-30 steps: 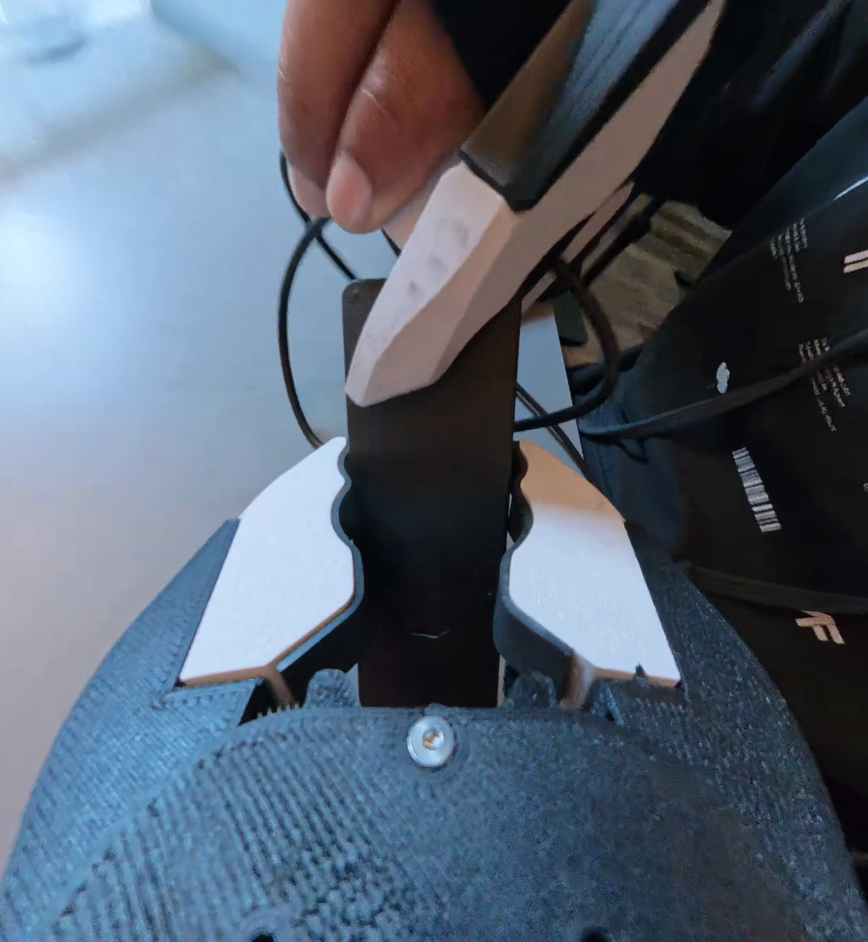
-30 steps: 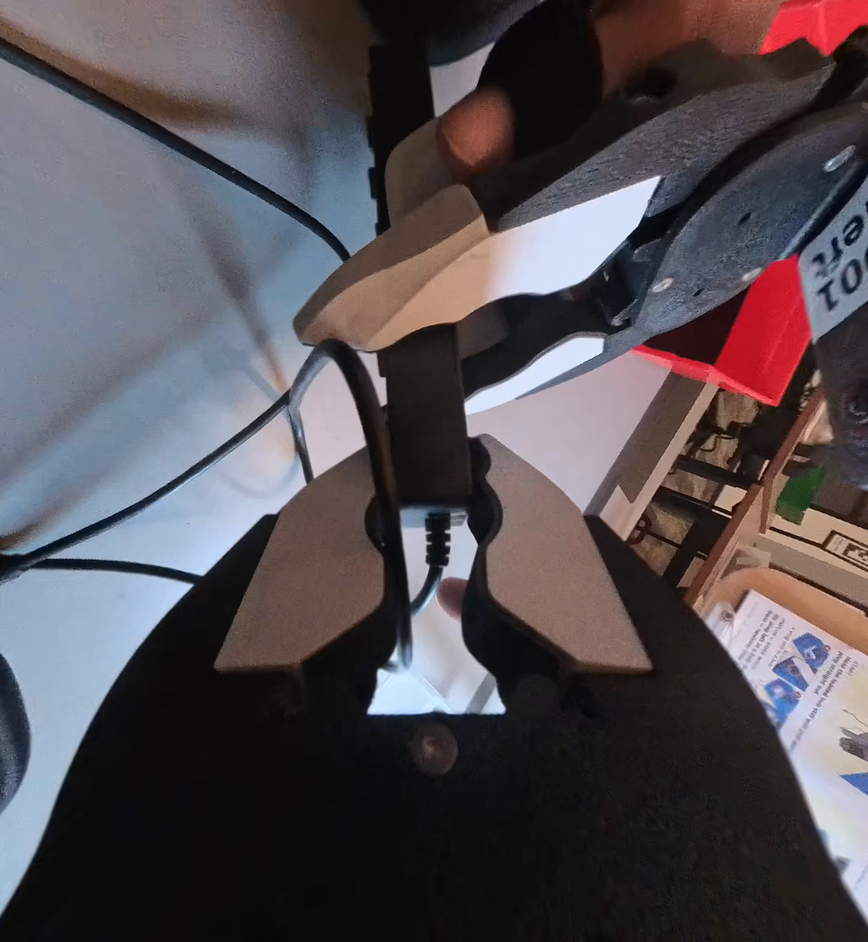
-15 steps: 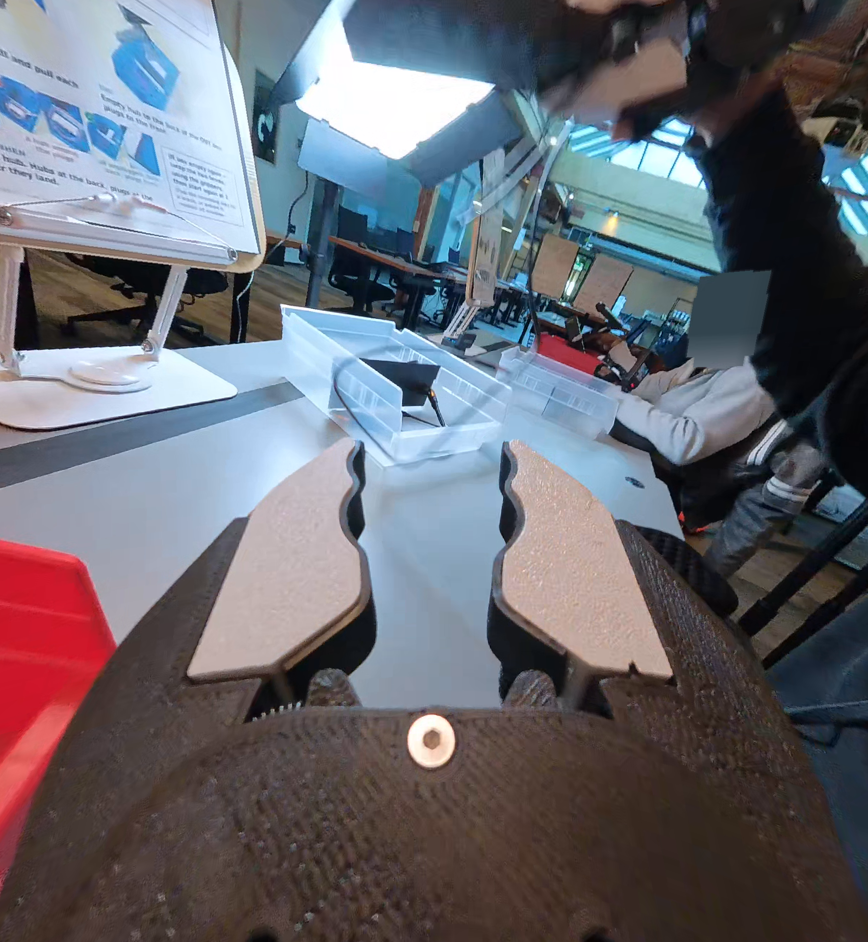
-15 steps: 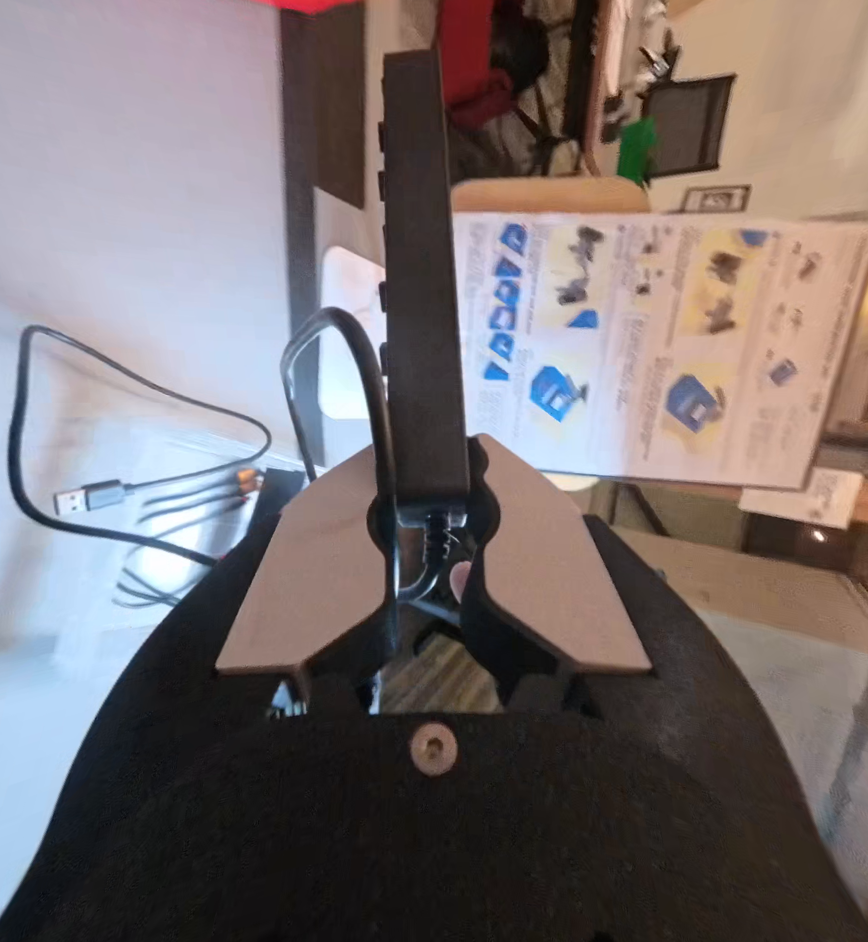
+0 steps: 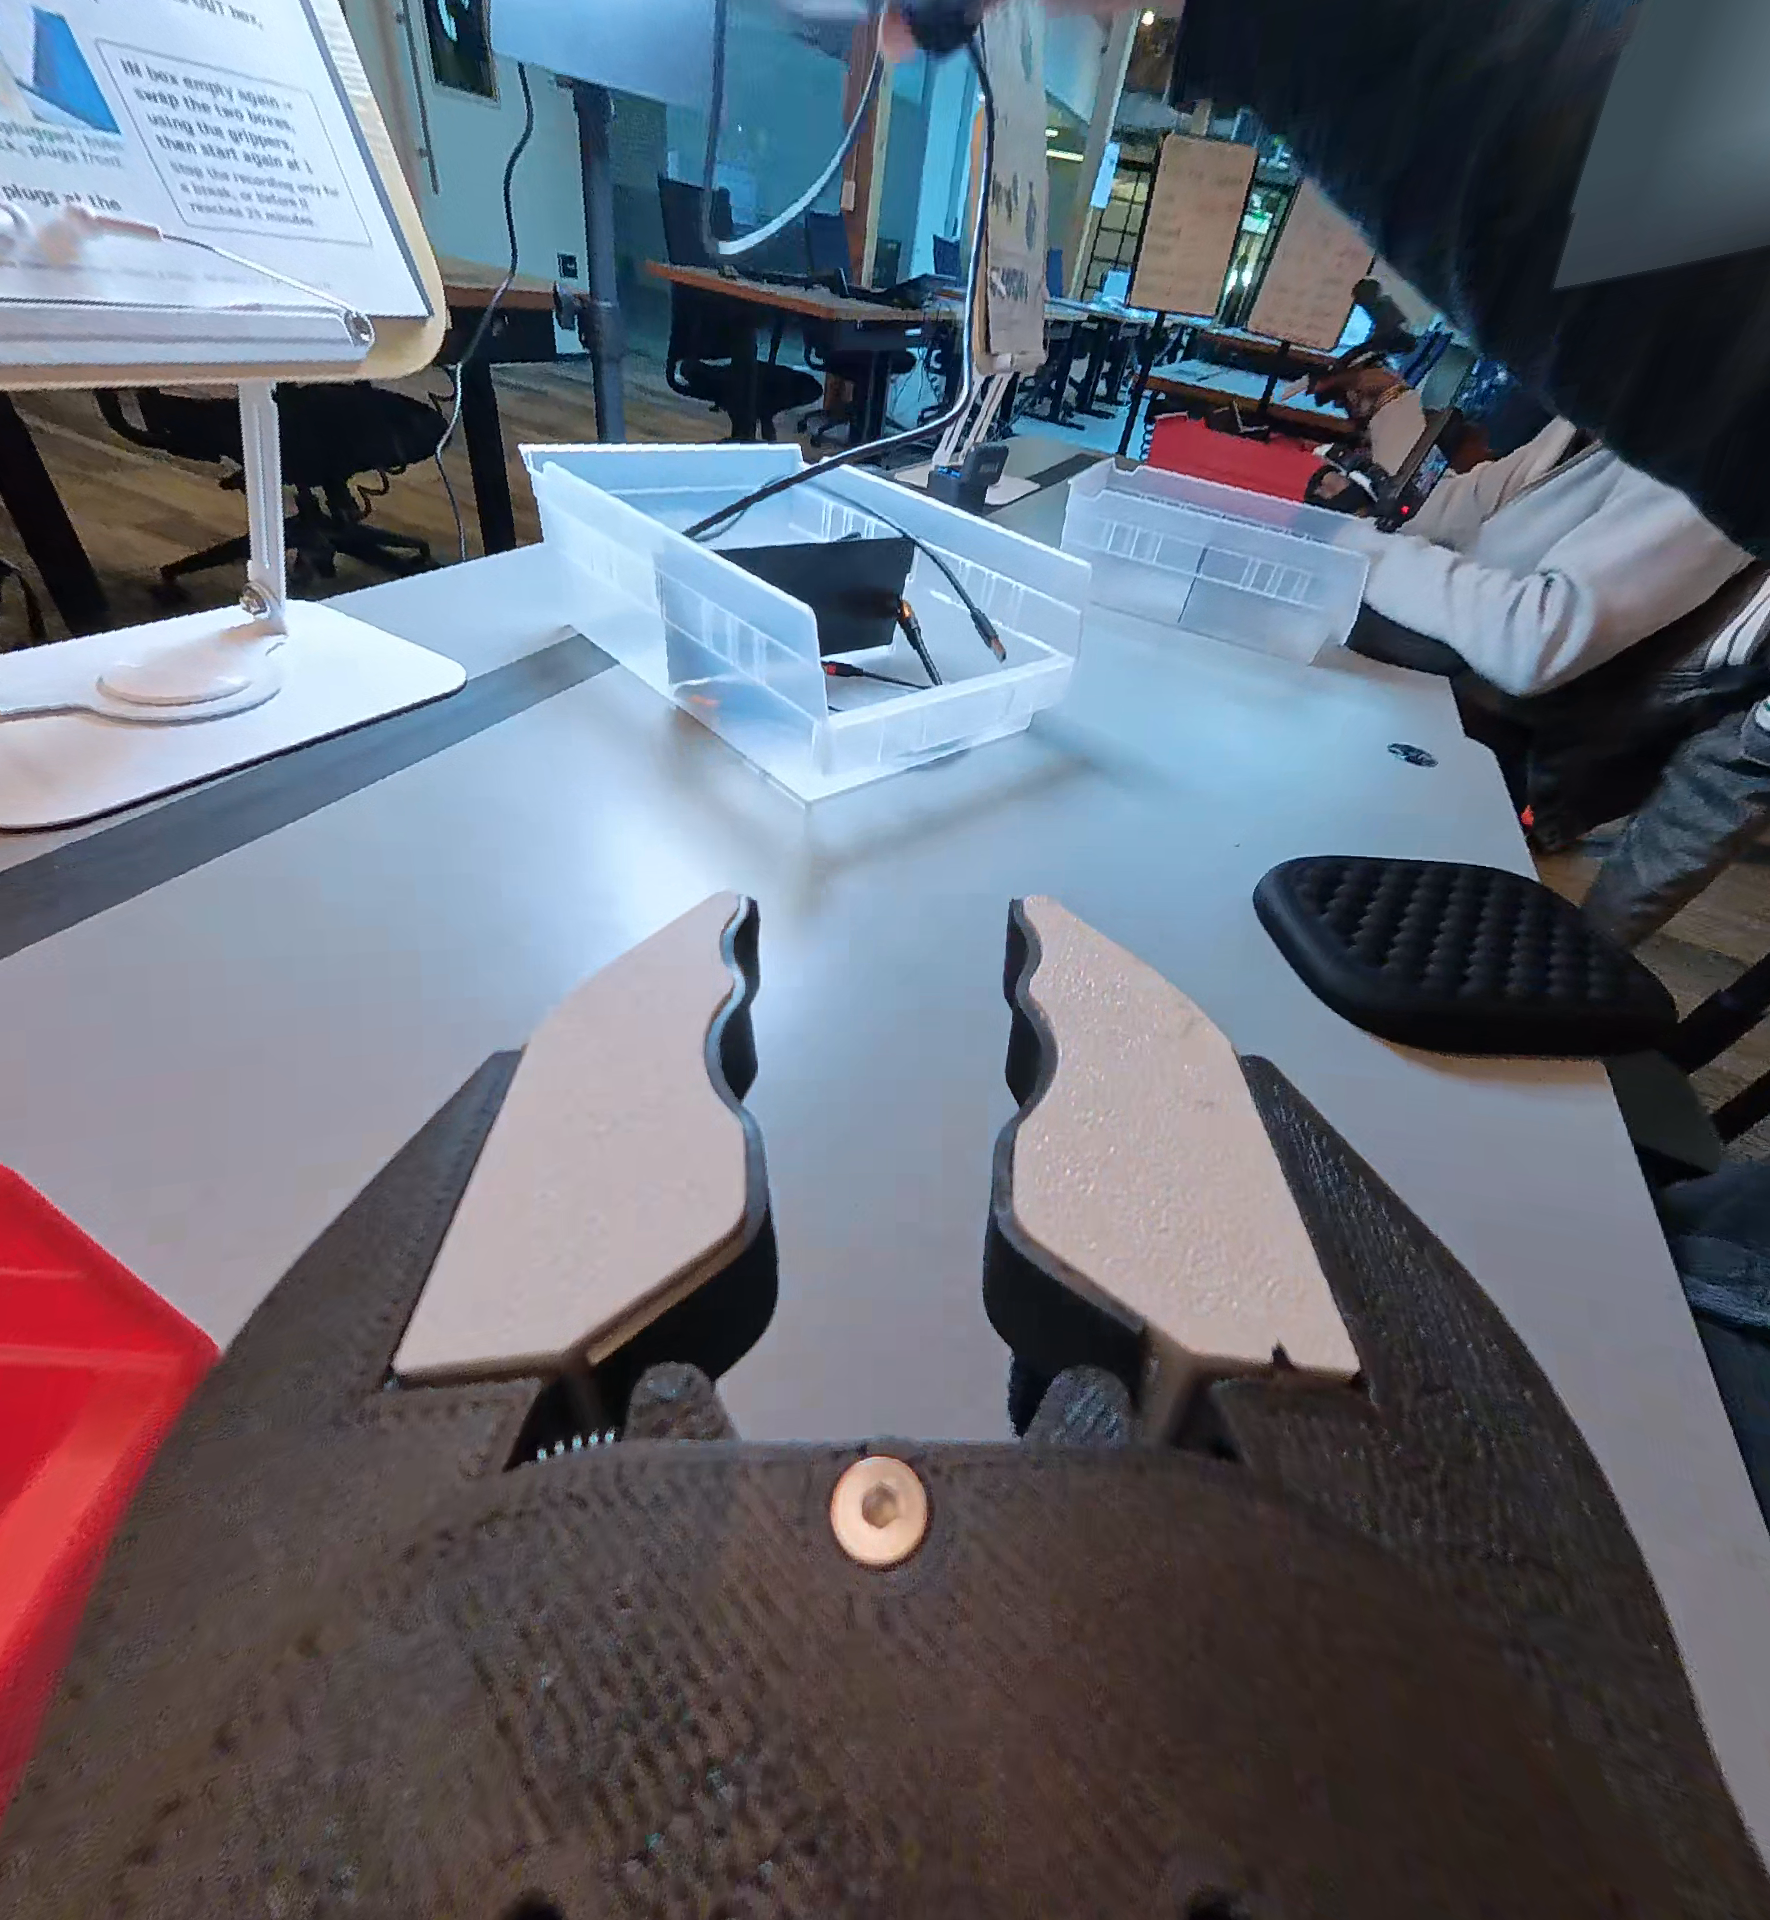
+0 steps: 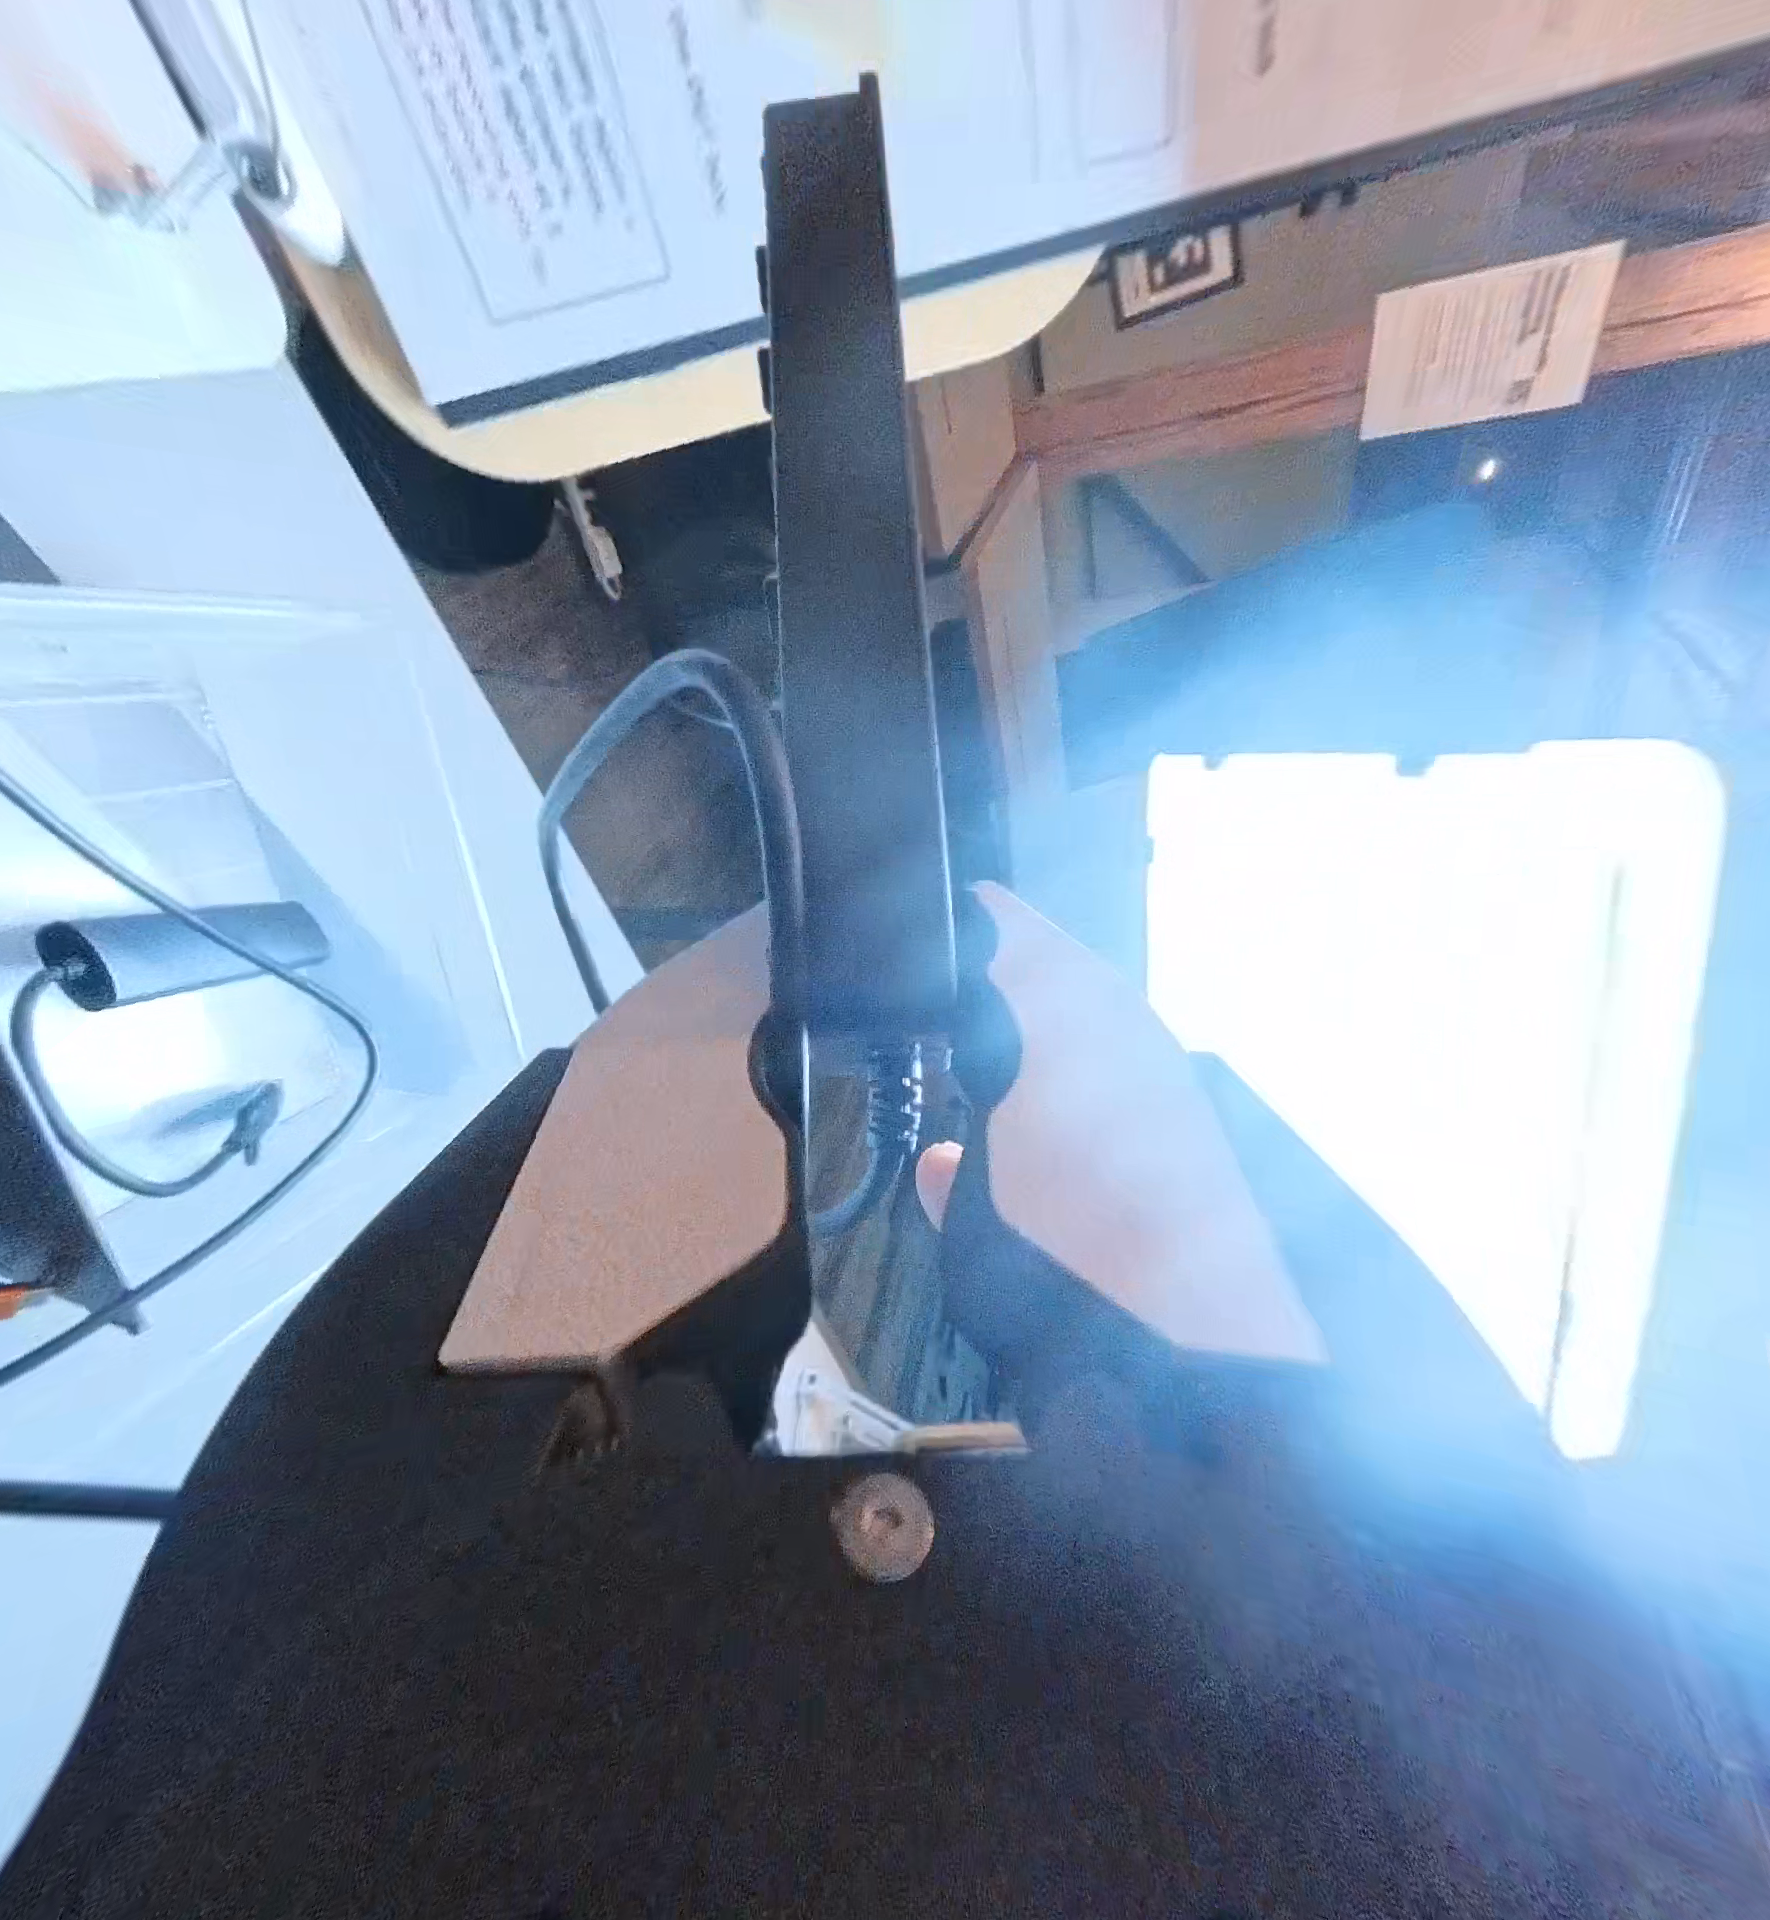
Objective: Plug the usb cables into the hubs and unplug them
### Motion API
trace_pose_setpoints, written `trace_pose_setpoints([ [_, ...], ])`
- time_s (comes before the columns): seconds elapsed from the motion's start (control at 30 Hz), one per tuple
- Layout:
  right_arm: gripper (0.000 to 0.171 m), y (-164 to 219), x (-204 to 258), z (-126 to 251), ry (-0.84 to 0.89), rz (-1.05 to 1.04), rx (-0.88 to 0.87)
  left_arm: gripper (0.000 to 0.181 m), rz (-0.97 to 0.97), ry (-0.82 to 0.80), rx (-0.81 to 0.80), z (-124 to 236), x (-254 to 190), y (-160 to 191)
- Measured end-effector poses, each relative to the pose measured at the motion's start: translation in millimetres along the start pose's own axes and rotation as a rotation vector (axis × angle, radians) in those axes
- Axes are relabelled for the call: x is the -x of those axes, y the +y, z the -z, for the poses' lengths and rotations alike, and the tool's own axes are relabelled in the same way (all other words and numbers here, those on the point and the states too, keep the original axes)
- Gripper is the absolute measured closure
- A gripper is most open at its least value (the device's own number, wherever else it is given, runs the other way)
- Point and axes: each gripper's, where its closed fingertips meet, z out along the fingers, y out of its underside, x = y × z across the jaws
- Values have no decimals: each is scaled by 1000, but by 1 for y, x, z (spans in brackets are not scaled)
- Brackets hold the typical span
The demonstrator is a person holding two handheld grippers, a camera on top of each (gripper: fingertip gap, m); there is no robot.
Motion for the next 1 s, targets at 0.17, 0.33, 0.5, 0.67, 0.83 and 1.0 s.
trace_pose_setpoints([
  [0.17,145,51,82,-67,-129,-73,139,138,-17,-13,28,-4,1,7],
  [0.33,143,83,156,-103,-358,-95,236,138,-45,-32,78,-8,5,19],
  [0.5,143,80,161,-97,-445,-118,182,139,-51,-37,111,-10,8,27],
  [0.67,144,92,176,-83,-504,-71,150,140,-58,-38,108,-11,8,28],
  [0.83,145,130,201,-78,-668,52,344,140,-49,-29,135,-16,5,35],
  [1.0,111,116,173,-77,-632,-32,416,140,-51,-35,147,-16,5,38],
])
